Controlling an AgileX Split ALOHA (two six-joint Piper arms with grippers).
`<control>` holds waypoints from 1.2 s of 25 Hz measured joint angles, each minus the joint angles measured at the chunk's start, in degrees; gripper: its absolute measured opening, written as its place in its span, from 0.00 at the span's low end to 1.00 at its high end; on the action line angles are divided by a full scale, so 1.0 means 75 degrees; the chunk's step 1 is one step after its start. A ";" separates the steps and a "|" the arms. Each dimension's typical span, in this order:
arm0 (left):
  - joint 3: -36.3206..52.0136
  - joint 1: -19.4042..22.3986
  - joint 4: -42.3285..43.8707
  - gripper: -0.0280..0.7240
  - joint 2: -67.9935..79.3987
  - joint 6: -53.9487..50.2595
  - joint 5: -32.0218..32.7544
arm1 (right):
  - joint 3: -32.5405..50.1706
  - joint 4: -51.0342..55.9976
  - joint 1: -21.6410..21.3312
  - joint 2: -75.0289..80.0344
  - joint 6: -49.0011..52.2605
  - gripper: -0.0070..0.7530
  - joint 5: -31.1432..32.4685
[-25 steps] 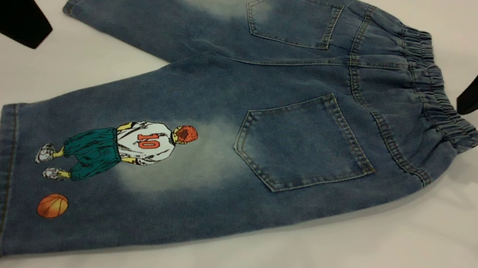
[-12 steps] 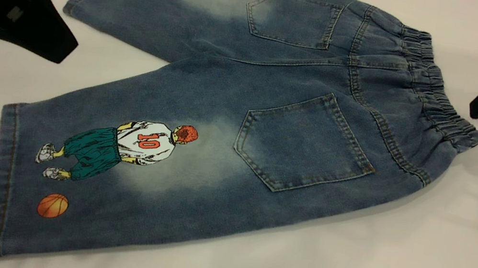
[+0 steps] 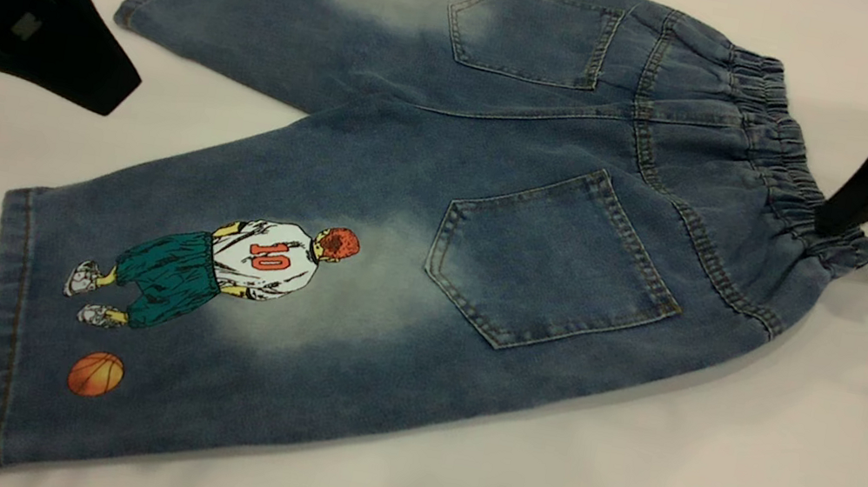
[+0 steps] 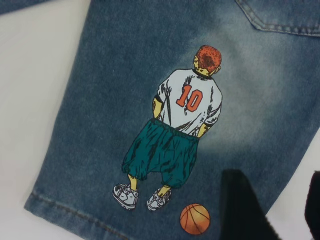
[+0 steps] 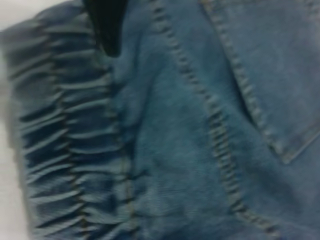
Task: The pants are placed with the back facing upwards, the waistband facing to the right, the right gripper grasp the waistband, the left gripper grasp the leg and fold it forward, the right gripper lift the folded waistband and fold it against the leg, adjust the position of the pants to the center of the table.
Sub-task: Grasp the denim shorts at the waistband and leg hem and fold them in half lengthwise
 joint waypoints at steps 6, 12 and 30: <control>0.0000 0.0000 0.0000 0.45 0.0000 0.0095 0.0008 | 0.0000 0.0113 0.0000 0.0303 -0.0032 0.55 -0.0166; 0.0000 0.0000 0.0000 0.45 0.0000 0.0095 0.0023 | -0.0154 0.0870 0.0000 0.0416 -0.0811 0.55 -0.0025; 0.0000 0.0000 0.0167 0.45 0.0000 0.0122 0.0550 | -0.0376 0.0562 0.0000 0.0531 -0.0708 0.42 0.0428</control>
